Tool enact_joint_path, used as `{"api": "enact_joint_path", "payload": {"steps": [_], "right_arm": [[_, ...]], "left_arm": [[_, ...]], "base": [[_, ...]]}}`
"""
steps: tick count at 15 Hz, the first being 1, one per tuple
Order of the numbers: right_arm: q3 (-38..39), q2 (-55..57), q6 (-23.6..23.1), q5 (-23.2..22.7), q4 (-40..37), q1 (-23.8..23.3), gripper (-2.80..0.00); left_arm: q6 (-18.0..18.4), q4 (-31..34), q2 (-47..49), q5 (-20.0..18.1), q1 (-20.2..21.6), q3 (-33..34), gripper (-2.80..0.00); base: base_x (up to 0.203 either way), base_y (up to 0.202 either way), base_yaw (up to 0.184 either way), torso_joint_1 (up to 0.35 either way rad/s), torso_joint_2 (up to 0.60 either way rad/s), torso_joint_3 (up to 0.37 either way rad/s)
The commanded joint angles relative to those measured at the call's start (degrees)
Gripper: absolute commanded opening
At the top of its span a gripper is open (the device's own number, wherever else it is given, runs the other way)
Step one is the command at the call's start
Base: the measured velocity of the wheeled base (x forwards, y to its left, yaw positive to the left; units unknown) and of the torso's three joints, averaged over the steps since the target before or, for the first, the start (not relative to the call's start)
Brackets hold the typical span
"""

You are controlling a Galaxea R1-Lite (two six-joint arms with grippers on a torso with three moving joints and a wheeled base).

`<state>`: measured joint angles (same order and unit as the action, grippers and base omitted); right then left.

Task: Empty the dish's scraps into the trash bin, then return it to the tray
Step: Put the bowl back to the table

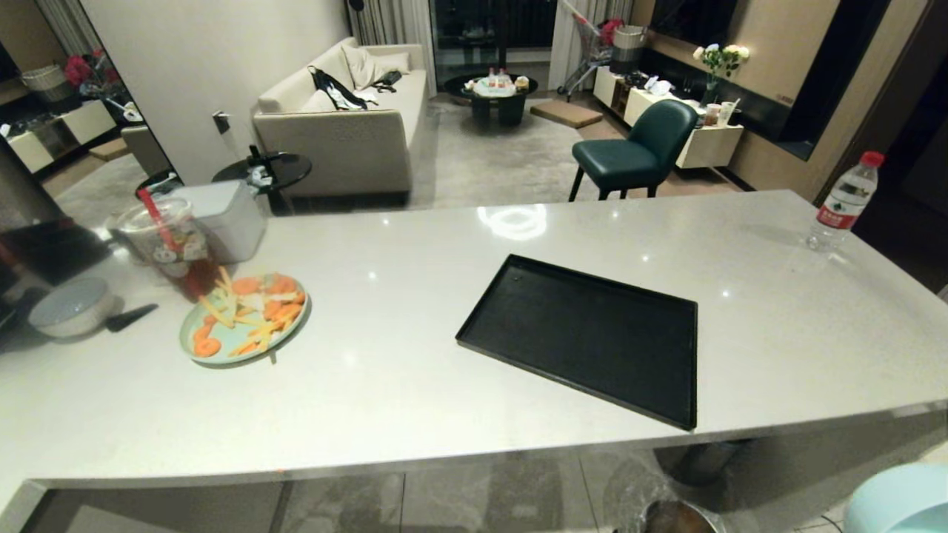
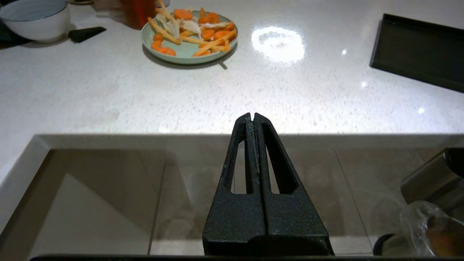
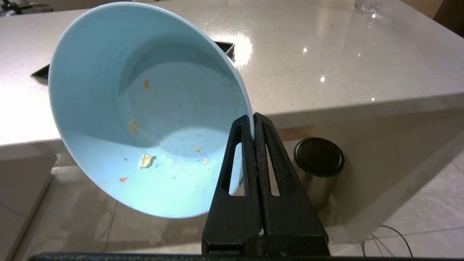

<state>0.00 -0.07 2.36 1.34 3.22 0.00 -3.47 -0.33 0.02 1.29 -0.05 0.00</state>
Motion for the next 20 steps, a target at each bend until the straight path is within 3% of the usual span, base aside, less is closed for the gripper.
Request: {"api": "enact_joint_path", "payload": {"steps": [1,16,20], "right_arm": [[0.0,0.1,0.0,0.0,0.0,0.0,-2.80],[0.0,0.1,0.0,0.0,0.0,0.0,-2.80],[0.0,0.1,0.2,2.1,0.4,0.0,-2.80]], "left_arm": [[0.0,0.0,0.0,0.0,0.0,0.0,-2.80],[0.0,0.0,0.1,0.0,0.0,0.0,-2.80],[0.0,0.0,0.1,0.0,0.0,0.0,-2.80]], "base": [[0.193,0.000,0.002,-0.002,0.00,0.006],[0.017,0.000,0.000,0.001,0.00,0.000],[0.000,0.000,0.000,0.000,0.00,0.000]]}}
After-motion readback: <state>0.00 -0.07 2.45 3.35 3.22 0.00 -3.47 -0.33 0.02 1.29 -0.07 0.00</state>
